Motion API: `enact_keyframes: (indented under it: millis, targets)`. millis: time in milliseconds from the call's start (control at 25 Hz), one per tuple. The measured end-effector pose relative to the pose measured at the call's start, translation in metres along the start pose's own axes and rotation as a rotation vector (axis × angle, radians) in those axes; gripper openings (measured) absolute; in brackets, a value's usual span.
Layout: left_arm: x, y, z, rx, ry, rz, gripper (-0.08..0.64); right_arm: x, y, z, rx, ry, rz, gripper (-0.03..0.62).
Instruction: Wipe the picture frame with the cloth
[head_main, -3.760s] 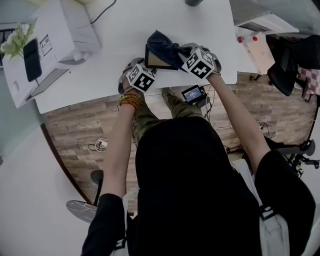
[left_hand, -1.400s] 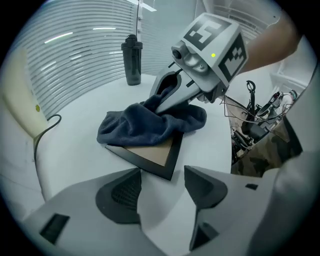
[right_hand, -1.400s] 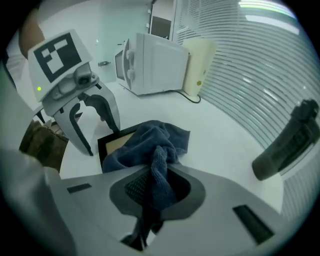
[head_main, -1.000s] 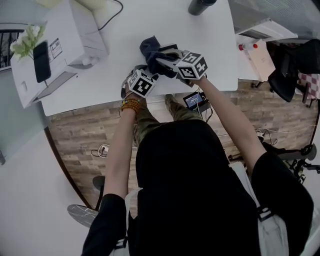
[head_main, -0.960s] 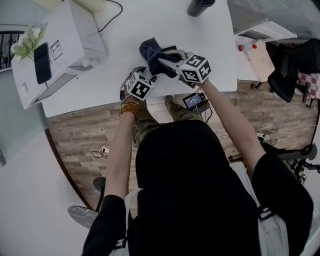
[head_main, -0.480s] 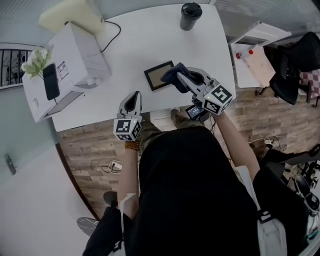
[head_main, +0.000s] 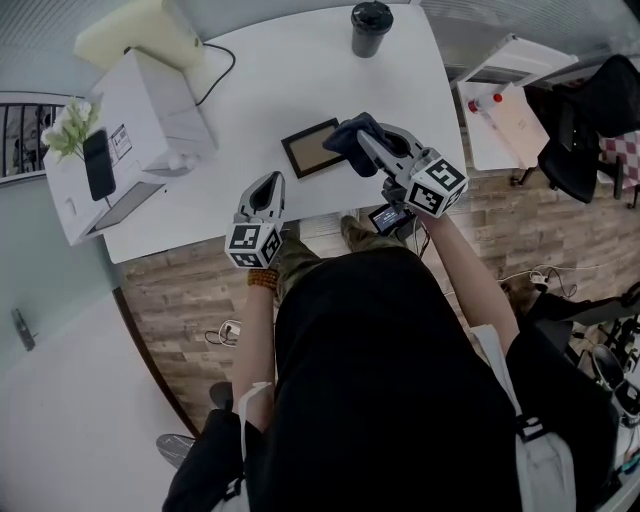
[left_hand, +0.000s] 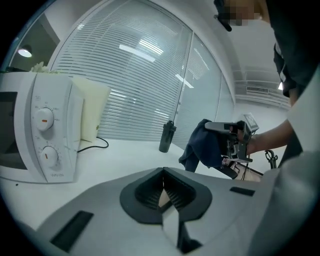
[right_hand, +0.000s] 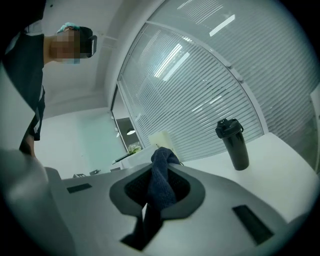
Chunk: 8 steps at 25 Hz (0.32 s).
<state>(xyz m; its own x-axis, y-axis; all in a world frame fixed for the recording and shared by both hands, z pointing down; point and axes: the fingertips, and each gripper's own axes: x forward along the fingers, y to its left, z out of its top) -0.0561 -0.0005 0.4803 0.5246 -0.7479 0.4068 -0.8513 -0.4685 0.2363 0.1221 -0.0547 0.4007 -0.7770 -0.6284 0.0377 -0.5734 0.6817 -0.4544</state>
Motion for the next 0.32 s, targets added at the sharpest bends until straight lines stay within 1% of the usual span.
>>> enact_keyframes:
  millis: [160,320]
  targets:
    - [0.004,-0.007,-0.012,-0.007,0.042,-0.018,0.008,0.0,-0.004,-0.001,0.011,0.001,-0.005,0.015]
    - [0.01,-0.009,-0.016,-0.019,0.06,-0.028,0.008,0.001,-0.008,0.001,0.021,-0.003,-0.003,0.015]
